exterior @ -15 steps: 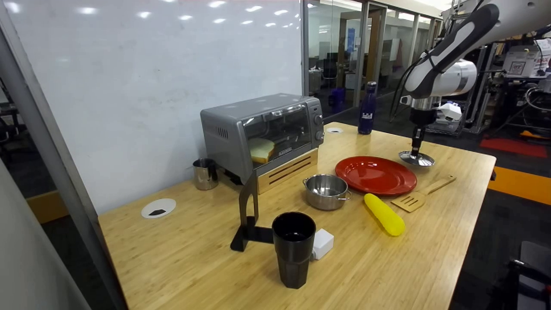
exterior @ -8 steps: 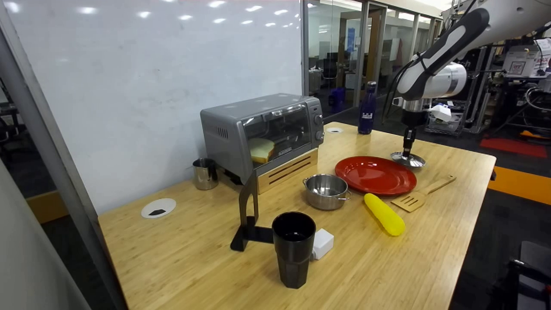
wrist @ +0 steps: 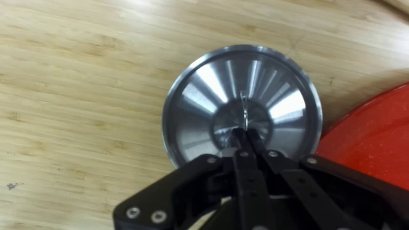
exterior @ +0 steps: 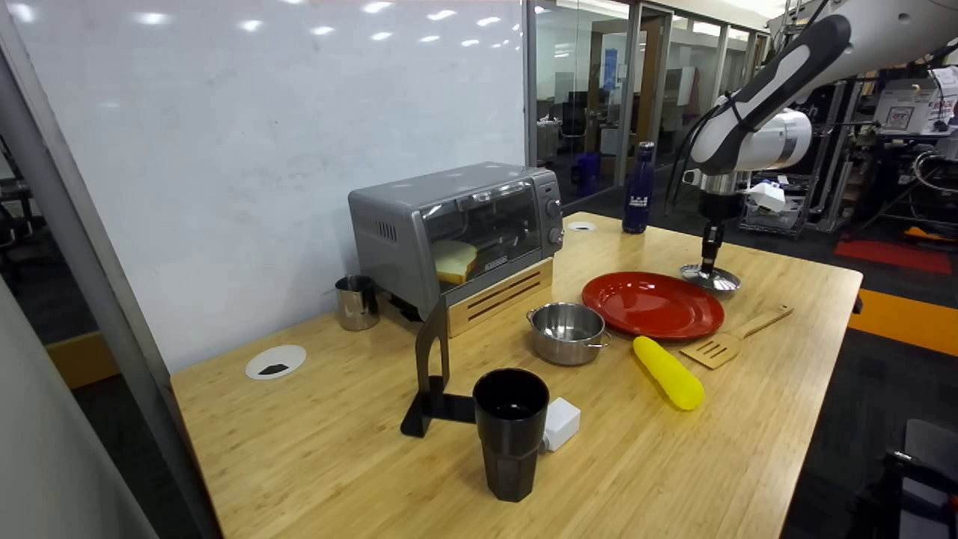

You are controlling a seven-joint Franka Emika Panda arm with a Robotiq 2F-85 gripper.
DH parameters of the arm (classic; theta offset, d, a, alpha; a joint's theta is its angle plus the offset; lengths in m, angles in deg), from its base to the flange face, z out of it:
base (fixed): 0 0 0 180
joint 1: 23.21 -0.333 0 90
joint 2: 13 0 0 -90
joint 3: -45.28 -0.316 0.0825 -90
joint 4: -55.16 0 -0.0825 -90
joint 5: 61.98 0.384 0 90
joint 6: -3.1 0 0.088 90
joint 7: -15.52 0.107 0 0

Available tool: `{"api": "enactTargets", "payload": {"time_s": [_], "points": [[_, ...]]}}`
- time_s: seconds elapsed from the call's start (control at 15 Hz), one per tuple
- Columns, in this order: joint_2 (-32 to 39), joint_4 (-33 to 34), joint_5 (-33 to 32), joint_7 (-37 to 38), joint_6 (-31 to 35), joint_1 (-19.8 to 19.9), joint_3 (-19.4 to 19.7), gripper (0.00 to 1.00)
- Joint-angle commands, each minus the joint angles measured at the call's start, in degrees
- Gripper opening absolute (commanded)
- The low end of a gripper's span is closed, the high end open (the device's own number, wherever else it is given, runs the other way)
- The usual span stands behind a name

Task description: Pick the lid on the pot and put it on the counter

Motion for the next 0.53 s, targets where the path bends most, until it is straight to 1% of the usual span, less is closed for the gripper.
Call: {"api": "enactTargets", "payload": {"time_s": [0.0,0.47], "points": [[-0.47,-0.4,-0.48,0.81,-0.59,1.3,-0.38,0.01],[0.54,-0.52,-0.04,0.75,-0.48,1.98,-0.82,0.01]]}}
